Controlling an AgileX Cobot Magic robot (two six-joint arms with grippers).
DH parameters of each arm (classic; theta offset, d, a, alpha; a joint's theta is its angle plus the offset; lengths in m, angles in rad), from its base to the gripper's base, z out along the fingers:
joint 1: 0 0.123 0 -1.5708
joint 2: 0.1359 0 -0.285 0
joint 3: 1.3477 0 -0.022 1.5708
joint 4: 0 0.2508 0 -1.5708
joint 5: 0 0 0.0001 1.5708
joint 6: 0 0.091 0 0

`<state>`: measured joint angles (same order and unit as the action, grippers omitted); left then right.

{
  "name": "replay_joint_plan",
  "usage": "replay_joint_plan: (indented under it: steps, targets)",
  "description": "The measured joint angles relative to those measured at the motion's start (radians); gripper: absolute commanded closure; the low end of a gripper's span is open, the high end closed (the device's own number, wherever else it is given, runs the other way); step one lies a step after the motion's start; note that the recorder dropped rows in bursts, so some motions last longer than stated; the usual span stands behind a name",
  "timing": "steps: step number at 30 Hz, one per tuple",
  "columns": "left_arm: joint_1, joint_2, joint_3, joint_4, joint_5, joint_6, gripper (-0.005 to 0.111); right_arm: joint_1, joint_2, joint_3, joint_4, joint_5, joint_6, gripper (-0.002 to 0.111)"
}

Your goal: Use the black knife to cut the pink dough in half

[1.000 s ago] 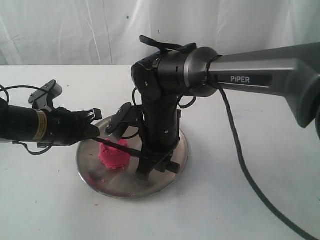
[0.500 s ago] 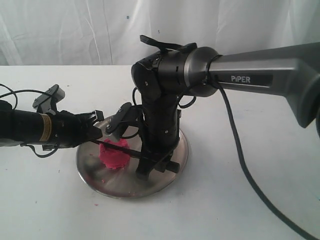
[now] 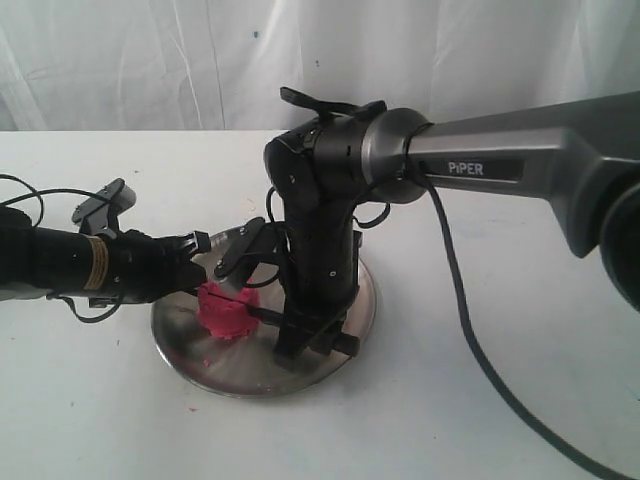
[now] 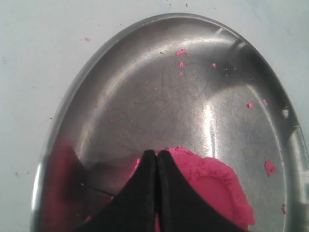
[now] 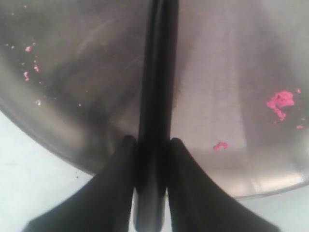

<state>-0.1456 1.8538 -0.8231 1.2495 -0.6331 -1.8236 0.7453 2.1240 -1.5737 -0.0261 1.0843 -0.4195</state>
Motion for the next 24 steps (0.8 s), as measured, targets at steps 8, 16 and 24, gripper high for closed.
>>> replay_joint_plan:
  steps: [8, 16, 24]
  targets:
    - [0.0, 0.008, 0.002, 0.016, 0.042, 0.01, 0.107, 0.0, 0.018, -0.009, 0.006, -0.001, -0.011, 0.108]
    - [0.0, 0.01, -0.008, 0.025, 0.069, 0.02, 0.107, 0.0, 0.023, -0.013, 0.014, 0.007, -0.013, 0.108]
    - [0.025, -0.084, -0.049, 0.031, 0.136, 0.026, 0.107, 0.0, 0.023, -0.013, 0.026, 0.009, -0.013, 0.108]
